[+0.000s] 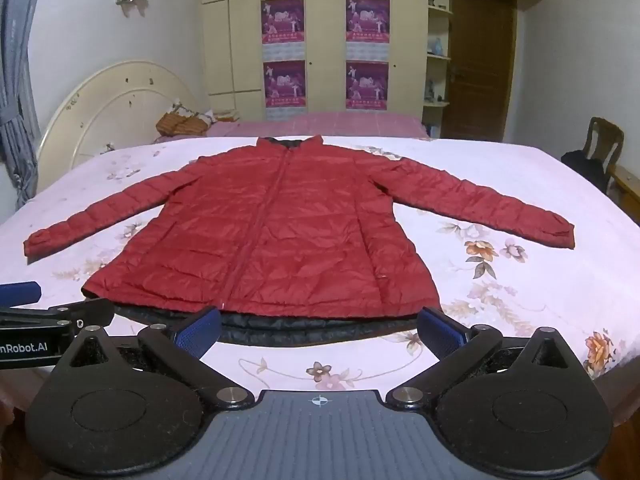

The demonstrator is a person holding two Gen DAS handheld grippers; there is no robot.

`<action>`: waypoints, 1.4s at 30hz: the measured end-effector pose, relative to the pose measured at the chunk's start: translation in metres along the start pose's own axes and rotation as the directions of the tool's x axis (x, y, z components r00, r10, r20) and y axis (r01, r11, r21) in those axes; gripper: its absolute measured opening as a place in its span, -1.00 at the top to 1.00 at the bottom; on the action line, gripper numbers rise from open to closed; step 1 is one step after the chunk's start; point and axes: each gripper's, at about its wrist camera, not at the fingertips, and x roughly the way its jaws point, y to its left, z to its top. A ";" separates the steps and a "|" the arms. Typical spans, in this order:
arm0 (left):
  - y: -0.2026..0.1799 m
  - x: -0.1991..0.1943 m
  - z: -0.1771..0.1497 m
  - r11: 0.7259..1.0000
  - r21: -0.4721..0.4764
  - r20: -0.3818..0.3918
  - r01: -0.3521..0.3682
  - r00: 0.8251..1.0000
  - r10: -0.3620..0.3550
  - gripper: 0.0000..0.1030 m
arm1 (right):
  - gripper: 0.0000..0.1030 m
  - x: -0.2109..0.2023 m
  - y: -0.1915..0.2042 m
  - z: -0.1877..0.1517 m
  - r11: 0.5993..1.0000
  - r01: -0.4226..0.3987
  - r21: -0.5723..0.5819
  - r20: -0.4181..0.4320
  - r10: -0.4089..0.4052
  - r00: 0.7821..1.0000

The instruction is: Fold large clothes

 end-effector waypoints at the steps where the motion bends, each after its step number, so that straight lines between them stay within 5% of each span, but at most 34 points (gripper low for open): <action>1: 0.000 0.000 0.000 1.000 0.003 -0.002 -0.006 1.000 0.006 -1.00 | -1.00 0.000 0.000 0.000 1.000 0.000 0.000 0.000 0.000 1.000; 42: -0.002 -0.005 0.009 1.000 -0.002 0.006 -0.015 1.000 0.015 -1.00 | -1.00 -0.006 -0.006 0.007 1.000 0.002 -0.001 0.023 -0.002 1.000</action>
